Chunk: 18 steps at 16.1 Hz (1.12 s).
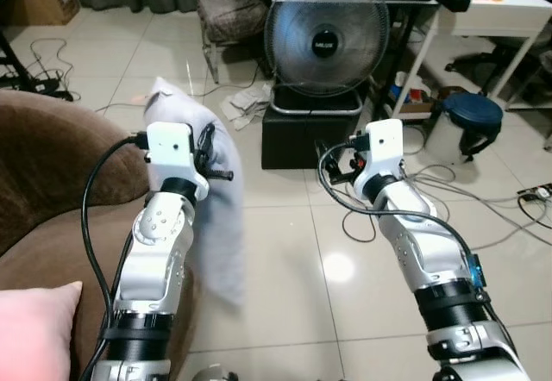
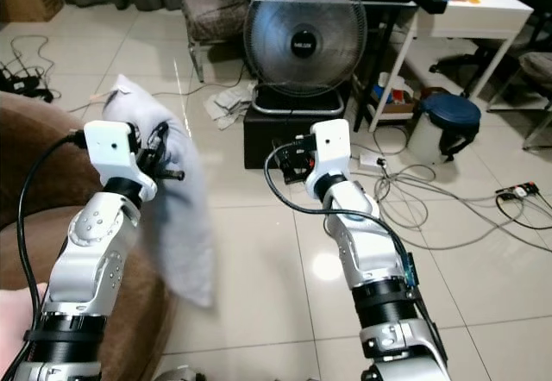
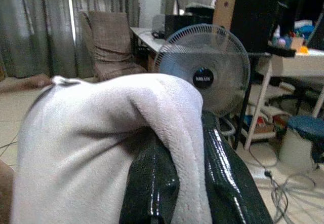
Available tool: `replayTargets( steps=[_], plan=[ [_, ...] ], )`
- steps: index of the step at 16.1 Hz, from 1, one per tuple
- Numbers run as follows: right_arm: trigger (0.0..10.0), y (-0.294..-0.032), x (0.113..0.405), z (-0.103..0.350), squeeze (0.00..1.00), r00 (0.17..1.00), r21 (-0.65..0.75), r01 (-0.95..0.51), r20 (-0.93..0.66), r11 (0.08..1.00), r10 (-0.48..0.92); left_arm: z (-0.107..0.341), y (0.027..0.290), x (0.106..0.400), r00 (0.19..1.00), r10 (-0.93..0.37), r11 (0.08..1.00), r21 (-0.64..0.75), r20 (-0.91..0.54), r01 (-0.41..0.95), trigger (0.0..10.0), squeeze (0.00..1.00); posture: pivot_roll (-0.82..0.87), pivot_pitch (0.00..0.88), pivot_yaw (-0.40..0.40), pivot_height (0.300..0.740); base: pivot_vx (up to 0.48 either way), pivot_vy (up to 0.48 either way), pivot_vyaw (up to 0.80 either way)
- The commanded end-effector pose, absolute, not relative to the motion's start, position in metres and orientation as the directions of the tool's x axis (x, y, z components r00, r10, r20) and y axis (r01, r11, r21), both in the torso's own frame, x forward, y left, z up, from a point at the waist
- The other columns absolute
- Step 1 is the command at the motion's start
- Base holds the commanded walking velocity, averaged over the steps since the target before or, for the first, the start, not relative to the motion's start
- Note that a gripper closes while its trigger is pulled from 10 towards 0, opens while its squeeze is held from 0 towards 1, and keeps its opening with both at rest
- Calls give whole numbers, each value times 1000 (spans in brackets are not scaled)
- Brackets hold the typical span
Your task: Move the pillow to the sofa from floor
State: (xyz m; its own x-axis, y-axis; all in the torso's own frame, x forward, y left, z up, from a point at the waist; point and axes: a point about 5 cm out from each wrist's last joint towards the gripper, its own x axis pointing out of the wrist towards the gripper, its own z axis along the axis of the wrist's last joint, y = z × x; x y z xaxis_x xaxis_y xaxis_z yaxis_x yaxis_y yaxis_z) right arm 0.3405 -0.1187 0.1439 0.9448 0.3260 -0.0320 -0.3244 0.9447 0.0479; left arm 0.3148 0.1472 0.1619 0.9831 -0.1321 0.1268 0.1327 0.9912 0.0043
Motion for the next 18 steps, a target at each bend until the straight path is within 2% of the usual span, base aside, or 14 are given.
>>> replayTargets(
  steps=[1, 3, 5, 16, 18],
  plan=[
    [10000, -119, 338, 130, 0, 947, 51, -304, -97, 951, 307, 164, 142, 313, 981, -145, 989, 33, 131, 142, 10000, 0, 66, 0, -30, 740, 0, 0, 0],
    [10000, -118, 336, 124, 0, 955, 69, -274, -98, 959, 280, 160, 144, 310, 982, -149, 988, 48, 115, 145, 10000, 0, 69, 0, -27, 740, 0, -137, 0],
    [10000, -116, 332, 117, 0, 951, 29, -279, -127, 960, 280, 159, 148, 310, 983, -145, 989, 50, 109, 141, 10000, 0, 49, 0, -13, 740, 0, -426, 288],
    [10000, -114, 331, 118, 0, 932, -44, -350, -122, 936, 342, 150, 148, 314, 985, -154, 986, 82, 73, 148, 10000, 0, 29, 0, -2, 740, 0, -441, 800],
    [10000, -119, 331, 116, 0, 942, -14, -316, -125, 949, 312, 150, 143, 315, 979, -194, 979, 80, 59, 189, 10000, 0, 29, 0, 2, 740, 0, 240, 400]
  ],
)
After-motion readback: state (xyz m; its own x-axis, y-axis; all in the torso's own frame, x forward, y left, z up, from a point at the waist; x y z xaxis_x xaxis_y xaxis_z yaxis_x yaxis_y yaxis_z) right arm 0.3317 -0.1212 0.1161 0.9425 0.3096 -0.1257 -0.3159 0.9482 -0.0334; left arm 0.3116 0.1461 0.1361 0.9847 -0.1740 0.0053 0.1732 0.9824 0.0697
